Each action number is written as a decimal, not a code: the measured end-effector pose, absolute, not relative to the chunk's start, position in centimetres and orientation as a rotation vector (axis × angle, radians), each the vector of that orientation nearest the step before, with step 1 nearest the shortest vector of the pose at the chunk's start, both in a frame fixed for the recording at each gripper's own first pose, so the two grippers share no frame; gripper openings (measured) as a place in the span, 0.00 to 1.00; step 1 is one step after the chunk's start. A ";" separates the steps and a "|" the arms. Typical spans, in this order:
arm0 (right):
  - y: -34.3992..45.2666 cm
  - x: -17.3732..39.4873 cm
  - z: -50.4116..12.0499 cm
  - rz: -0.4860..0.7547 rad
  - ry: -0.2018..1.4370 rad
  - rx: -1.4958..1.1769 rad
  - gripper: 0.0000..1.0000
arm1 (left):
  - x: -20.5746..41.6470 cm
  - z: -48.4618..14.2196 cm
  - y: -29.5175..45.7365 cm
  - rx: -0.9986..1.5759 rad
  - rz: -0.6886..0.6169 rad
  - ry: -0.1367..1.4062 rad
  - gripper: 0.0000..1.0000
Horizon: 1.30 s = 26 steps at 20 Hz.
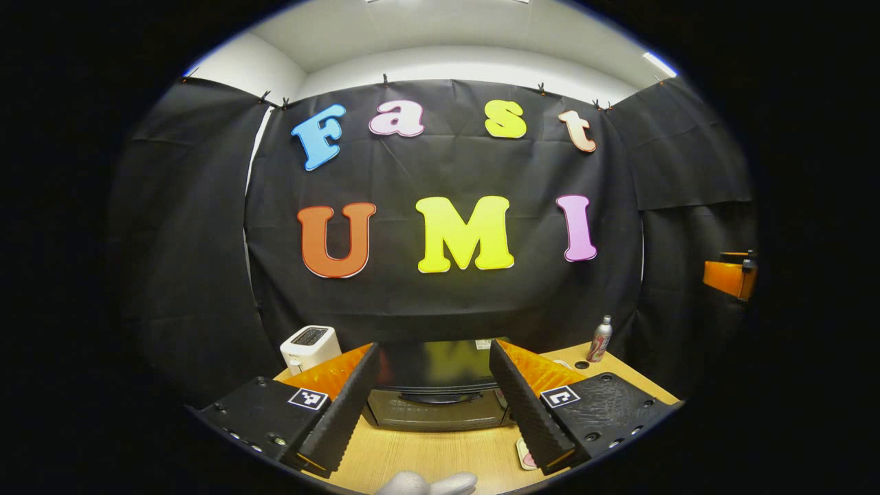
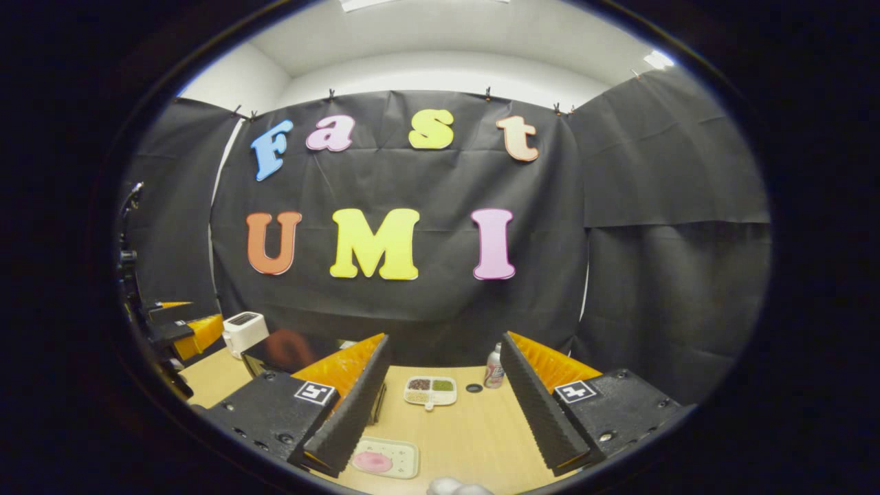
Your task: Open the electric oven with the left hand, put the food in, and close the electric oven.
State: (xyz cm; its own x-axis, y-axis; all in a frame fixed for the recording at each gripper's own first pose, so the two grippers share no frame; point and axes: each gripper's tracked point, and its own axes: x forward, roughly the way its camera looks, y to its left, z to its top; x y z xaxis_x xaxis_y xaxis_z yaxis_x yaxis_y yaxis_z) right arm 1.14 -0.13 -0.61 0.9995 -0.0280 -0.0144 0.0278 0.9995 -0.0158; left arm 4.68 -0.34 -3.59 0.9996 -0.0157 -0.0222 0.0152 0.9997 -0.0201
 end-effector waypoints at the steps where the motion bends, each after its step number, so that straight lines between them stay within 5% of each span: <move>1: -0.2 1.0 -0.5 -0.032 0.015 -0.020 0.96 | 5.3 -4.1 -0.5 -0.020 -0.017 0.030 0.96; 16: -3.8 -2.0 -1.3 -0.158 0.078 -0.036 0.96 | 16.5 -18.7 -2.2 -0.005 -0.041 0.274 0.97; 26: -3.5 -2.2 -2.5 -0.162 0.111 -0.018 0.96 | 16.7 -20.0 -1.8 -0.011 -0.043 0.304 0.98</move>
